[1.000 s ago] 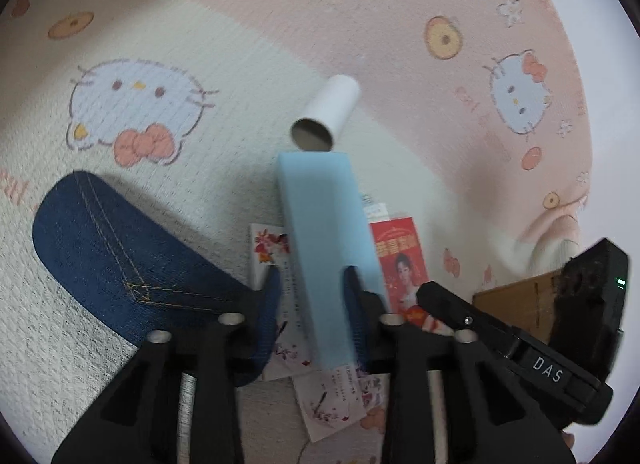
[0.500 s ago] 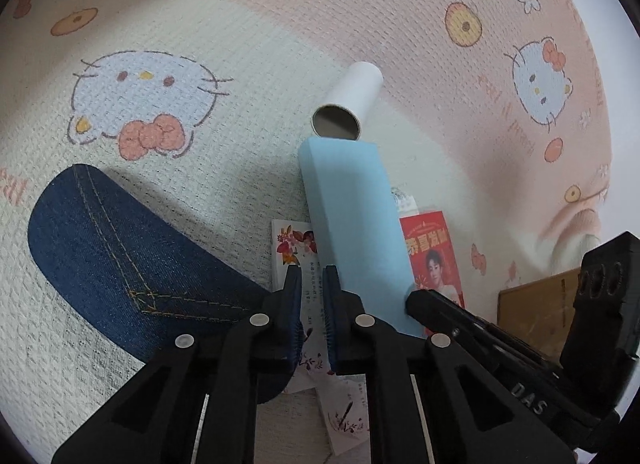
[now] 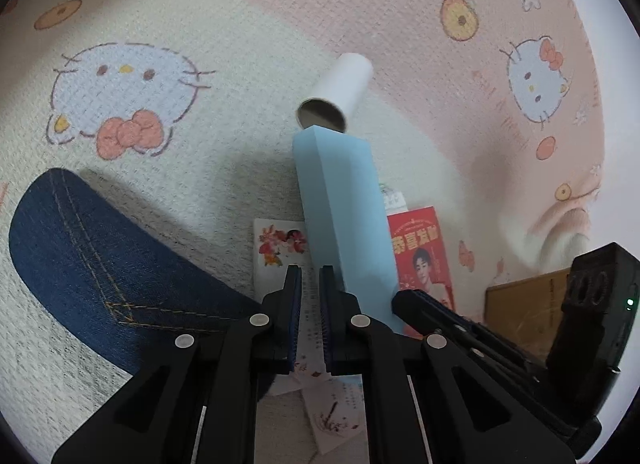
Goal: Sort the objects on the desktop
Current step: 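Adjust the right gripper along the light-blue case to grip it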
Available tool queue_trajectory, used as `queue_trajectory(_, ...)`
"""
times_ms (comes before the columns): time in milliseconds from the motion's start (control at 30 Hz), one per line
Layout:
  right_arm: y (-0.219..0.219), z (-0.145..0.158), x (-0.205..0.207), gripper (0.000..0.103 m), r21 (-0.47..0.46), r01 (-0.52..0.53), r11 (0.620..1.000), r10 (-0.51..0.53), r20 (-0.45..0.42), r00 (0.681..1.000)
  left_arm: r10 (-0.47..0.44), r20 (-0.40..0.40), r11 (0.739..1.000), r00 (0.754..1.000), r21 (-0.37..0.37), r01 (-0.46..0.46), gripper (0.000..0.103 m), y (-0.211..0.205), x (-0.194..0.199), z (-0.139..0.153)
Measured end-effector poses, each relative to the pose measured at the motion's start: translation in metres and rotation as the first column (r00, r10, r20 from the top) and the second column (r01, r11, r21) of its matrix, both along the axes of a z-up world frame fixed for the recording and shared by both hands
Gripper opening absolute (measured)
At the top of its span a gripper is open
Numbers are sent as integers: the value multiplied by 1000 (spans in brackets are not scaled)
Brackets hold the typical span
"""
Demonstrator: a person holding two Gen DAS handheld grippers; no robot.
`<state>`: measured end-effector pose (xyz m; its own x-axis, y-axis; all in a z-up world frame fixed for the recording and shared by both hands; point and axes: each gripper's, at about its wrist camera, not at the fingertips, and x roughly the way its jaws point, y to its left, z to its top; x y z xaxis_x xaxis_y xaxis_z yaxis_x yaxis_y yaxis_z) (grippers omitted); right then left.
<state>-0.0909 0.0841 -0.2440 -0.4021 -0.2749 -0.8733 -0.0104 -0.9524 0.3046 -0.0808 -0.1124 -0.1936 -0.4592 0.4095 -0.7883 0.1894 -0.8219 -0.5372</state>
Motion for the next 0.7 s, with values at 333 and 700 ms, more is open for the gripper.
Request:
queue_trajectory(333, 45, -5, -3, 13, -35, 149, 988, -147, 65, 987, -154, -125, 986, 980, 50, 161, 10, 56, -27, 32)
queue_trajectory(700, 98, 15, 12, 23, -21, 280, 960, -280, -8, 960, -105, -63, 977, 992, 180, 115, 40, 79, -51, 22)
